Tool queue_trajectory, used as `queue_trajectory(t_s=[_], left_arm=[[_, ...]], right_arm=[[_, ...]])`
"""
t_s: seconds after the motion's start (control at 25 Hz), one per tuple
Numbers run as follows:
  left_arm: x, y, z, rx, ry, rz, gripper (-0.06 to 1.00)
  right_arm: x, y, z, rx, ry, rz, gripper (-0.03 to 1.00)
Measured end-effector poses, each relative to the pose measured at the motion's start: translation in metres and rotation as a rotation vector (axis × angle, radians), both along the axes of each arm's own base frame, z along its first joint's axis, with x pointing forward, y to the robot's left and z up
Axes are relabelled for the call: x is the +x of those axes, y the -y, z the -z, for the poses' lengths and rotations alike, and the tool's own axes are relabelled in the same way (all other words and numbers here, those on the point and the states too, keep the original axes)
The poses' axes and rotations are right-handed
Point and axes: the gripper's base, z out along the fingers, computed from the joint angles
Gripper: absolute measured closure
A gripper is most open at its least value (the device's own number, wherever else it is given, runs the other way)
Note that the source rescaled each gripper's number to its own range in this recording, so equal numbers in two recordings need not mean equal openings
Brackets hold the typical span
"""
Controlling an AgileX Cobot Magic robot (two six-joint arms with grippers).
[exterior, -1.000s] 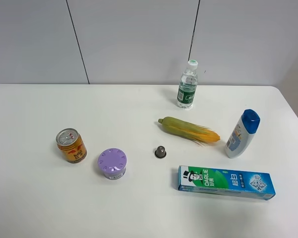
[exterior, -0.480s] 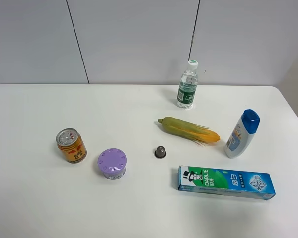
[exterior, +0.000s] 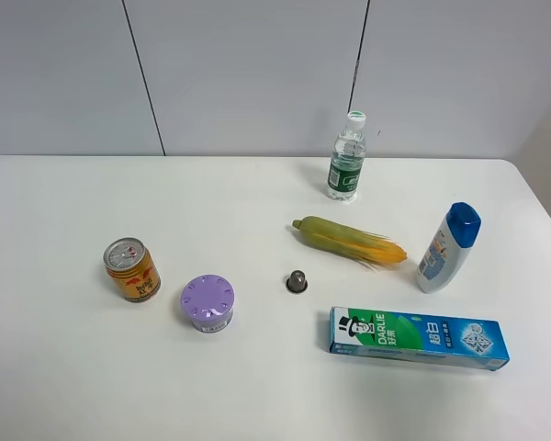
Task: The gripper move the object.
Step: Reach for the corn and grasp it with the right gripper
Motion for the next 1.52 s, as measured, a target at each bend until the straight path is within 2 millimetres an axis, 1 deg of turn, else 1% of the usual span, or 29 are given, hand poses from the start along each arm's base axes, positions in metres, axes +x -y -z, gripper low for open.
queue_trajectory(t_s=[0.08, 0.2, 0.32, 0.48, 0.6, 0.68, 0.76, 0.84, 0.92, 1.04, 1.2, 1.28, 1.36, 1.52], left_arm=[[0.0, 0.0, 0.0, 0.0, 0.0, 0.0, -0.06], [0.0, 0.0, 0.0, 0.0, 0.0, 0.0, -0.06], [0.0, 0.0, 0.0, 0.0, 0.0, 0.0, -0.06], [0.0, 0.0, 0.0, 0.0, 0.0, 0.0, -0.06], [0.0, 0.0, 0.0, 0.0, 0.0, 0.0, -0.06], [0.0, 0.0, 0.0, 0.0, 0.0, 0.0, -0.06], [0.0, 0.0, 0.0, 0.0, 0.0, 0.0, -0.06], [0.0, 0.0, 0.0, 0.0, 0.0, 0.0, -0.06], [0.0, 0.0, 0.0, 0.0, 0.0, 0.0, -0.06], [0.0, 0.0, 0.0, 0.0, 0.0, 0.0, -0.06], [0.0, 0.0, 0.0, 0.0, 0.0, 0.0, -0.06], [0.0, 0.0, 0.0, 0.0, 0.0, 0.0, -0.06], [0.0, 0.0, 0.0, 0.0, 0.0, 0.0, -0.06], [0.0, 0.0, 0.0, 0.0, 0.0, 0.0, -0.06]], right_arm=[[0.011, -0.001, -0.016, -0.017, -0.026, -0.036, -0.03], [0.033, -0.003, -0.048, -0.053, -0.048, -0.097, -0.03], [0.061, -0.005, -0.079, -0.085, -0.061, -0.172, -0.03], [0.108, -0.01, -0.113, -0.111, -0.099, -0.294, -0.03], [0.145, -0.012, -0.125, -0.14, -0.175, -0.38, -0.03], [0.171, -0.016, -0.128, -0.165, -0.23, -0.437, -0.03], [0.193, -0.024, -0.131, -0.202, -0.25, -0.492, -0.03], [0.216, -0.035, -0.127, -0.226, -0.28, -0.537, -0.03], [0.233, -0.049, -0.122, -0.253, -0.303, -0.593, -0.03], [0.256, -0.072, -0.106, -0.273, -0.363, -0.67, -0.03], [0.286, -0.093, -0.073, -0.303, -0.465, -0.758, -0.03], [0.299, -0.099, -0.056, -0.331, -0.513, -0.791, -0.03], [0.308, -0.102, -0.044, -0.35, -0.548, -0.806, -0.03], [0.321, -0.106, -0.021, -0.36, -0.611, -0.827, -0.03]])
